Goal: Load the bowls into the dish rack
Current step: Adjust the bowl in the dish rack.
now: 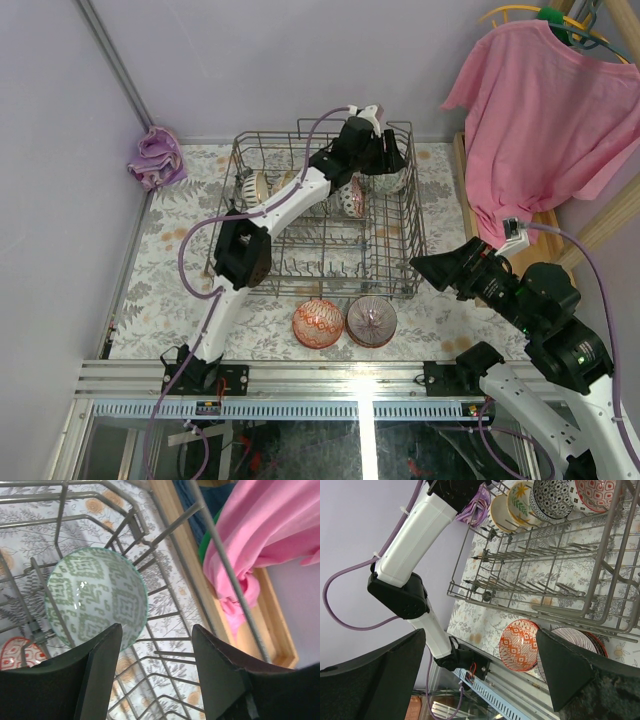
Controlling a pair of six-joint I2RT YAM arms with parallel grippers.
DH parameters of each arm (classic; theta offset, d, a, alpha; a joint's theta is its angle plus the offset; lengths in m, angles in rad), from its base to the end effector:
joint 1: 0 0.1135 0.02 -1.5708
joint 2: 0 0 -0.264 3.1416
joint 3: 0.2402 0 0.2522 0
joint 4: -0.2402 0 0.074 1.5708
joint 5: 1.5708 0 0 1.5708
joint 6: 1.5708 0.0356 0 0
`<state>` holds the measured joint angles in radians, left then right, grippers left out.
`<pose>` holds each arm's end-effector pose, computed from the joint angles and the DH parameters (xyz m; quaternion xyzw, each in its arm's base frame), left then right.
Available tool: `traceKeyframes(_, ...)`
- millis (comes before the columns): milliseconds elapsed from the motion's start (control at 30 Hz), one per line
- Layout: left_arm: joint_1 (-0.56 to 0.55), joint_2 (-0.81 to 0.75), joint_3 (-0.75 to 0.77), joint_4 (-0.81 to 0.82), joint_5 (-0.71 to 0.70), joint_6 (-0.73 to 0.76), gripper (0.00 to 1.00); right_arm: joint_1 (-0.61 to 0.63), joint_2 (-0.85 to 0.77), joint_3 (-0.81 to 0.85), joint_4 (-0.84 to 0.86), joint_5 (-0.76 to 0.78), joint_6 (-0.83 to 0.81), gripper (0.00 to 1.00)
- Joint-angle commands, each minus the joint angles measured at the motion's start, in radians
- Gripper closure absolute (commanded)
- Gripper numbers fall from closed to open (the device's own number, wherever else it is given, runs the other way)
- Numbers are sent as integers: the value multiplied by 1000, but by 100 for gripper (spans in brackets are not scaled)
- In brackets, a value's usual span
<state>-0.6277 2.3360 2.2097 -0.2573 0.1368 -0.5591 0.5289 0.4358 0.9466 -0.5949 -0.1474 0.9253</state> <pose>0.4462 -0.3297 0.2917 0.0666 0.8252 -0.3590 0.4310 0.0611 0.0418 0.3879 0.0957 0.7296 0.4891 0.4682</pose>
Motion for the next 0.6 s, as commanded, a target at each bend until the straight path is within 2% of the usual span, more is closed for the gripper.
traceKeyframes(0, -5, 47, 24, -53, -43, 117, 42, -4, -4, 1, 0, -11, -2, 1)
traceKeyframes(567, -19, 103, 33, -2, 17, 194, 44, -4, 24, -6, 10, -15, -11, 1)
